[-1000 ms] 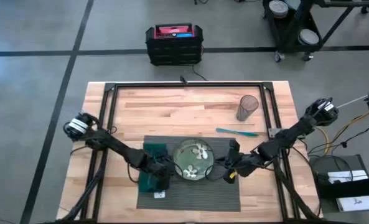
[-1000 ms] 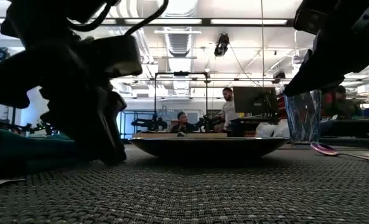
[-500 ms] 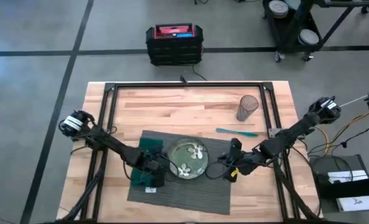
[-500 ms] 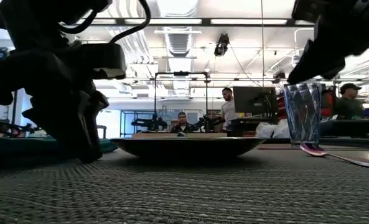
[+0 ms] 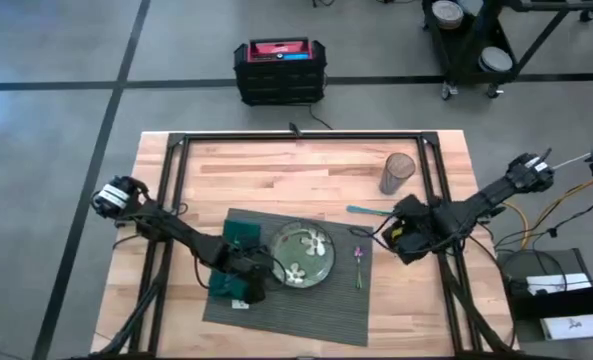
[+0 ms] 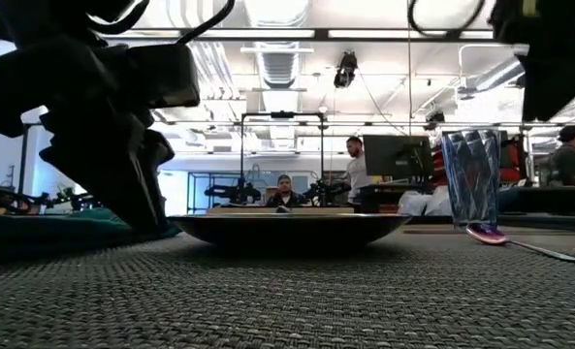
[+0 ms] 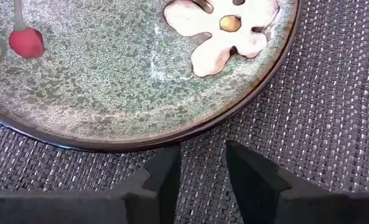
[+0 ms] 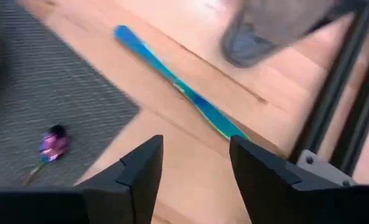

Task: Set table place
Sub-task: Put the iridescent blue knife on the gray place mat

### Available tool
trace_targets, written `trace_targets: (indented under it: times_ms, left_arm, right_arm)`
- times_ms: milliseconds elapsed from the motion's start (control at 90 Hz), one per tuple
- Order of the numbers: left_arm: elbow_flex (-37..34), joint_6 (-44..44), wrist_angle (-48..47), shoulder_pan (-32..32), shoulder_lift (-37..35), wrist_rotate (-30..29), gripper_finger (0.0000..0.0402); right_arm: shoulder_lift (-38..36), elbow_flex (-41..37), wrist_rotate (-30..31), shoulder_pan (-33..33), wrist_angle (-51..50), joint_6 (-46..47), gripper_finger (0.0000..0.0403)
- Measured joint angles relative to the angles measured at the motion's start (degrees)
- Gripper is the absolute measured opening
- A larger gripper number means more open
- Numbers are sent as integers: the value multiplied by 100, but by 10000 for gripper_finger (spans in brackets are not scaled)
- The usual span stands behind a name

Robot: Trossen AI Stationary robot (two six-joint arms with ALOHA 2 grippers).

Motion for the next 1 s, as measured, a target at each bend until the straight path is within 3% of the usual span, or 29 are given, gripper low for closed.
trace_targets:
  times_ms: [211, 522, 800, 1000]
  left_arm:
    - [0, 0, 30, 0, 0, 0, 114]
    - [2, -15, 35, 0, -44, 52, 114]
    - [13, 23, -20, 0, -522, 76, 114]
    - [45, 339, -46, 191, -1195, 7, 114]
  right_arm:
    - [124, -1040, -443, -607, 1638, -559, 160]
    - [135, -1744, -446, -1939, 2552, -1444, 160]
    - [133, -2571, -592, -2097, 4037, -1557, 146]
    - [120, -3033, -142, -2097, 4782, -1599, 135]
